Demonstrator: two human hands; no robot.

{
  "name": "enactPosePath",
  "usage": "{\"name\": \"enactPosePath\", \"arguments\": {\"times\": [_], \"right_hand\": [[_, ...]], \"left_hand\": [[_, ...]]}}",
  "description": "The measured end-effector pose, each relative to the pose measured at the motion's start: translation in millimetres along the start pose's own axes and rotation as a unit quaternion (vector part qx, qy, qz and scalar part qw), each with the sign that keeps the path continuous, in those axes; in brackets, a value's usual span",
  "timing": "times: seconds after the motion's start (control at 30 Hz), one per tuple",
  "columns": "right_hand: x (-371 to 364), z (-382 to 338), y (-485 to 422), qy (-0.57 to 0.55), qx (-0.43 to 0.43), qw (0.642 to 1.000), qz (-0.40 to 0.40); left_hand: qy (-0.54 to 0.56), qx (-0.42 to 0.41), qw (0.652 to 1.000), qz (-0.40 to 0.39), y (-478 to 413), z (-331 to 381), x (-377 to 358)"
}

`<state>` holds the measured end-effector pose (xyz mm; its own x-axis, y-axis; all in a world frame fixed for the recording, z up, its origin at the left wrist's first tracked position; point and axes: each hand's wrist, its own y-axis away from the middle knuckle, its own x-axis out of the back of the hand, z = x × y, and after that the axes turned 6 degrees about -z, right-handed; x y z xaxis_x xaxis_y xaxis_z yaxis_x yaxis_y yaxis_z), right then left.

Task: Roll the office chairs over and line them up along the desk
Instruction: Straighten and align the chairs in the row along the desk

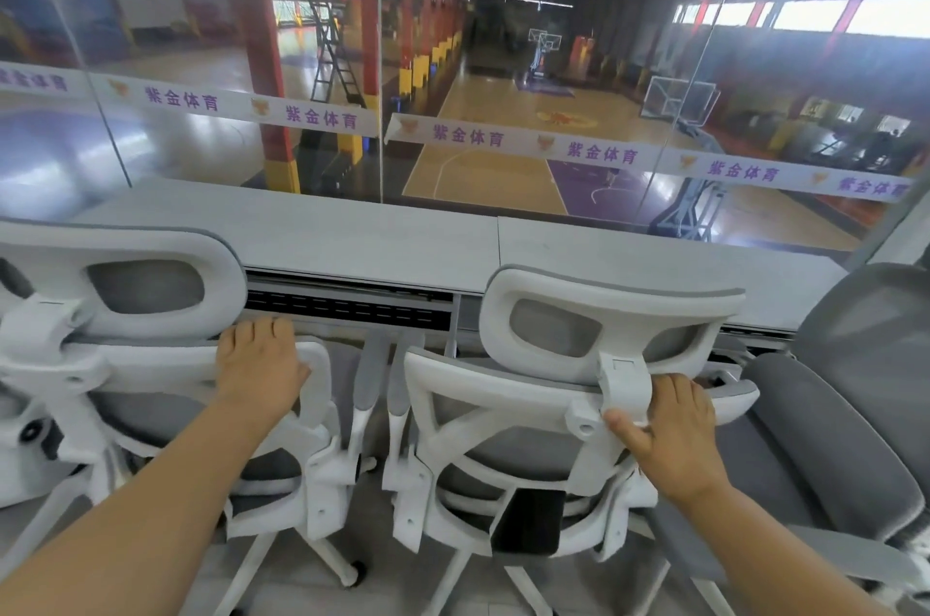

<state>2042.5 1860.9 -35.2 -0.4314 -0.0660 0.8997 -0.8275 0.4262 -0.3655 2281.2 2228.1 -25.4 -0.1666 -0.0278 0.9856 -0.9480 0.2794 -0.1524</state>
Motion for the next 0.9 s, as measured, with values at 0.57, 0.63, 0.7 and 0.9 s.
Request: {"name": "enactPosePath", "arguments": {"times": [0.57,0.63,0.7,0.9], "right_hand": [[-3.9,-3.8,-1.7,0.026,-0.004,1.000,0.004],[-3.4,-4.0,-2.9,0.028,-0.010,1.000,0.000],[-3.1,-4.0,-3.8,0.028,-0.009,1.000,0.006],[-3.4,-1.8,-6.2,0.027,-0.006,1.000,0.008]], "left_hand": [[-0.048,-0.008,0.999,0.003,8.3,-15.1,3.3],[-0.047,-0.007,0.999,0.004,6.4,-12.9,2.0],[-0.052,-0.007,0.999,0.004,5.1,-10.6,1.5],[-0.048,-0.006,0.999,0.006,1.7,-4.1,0.1]]}}
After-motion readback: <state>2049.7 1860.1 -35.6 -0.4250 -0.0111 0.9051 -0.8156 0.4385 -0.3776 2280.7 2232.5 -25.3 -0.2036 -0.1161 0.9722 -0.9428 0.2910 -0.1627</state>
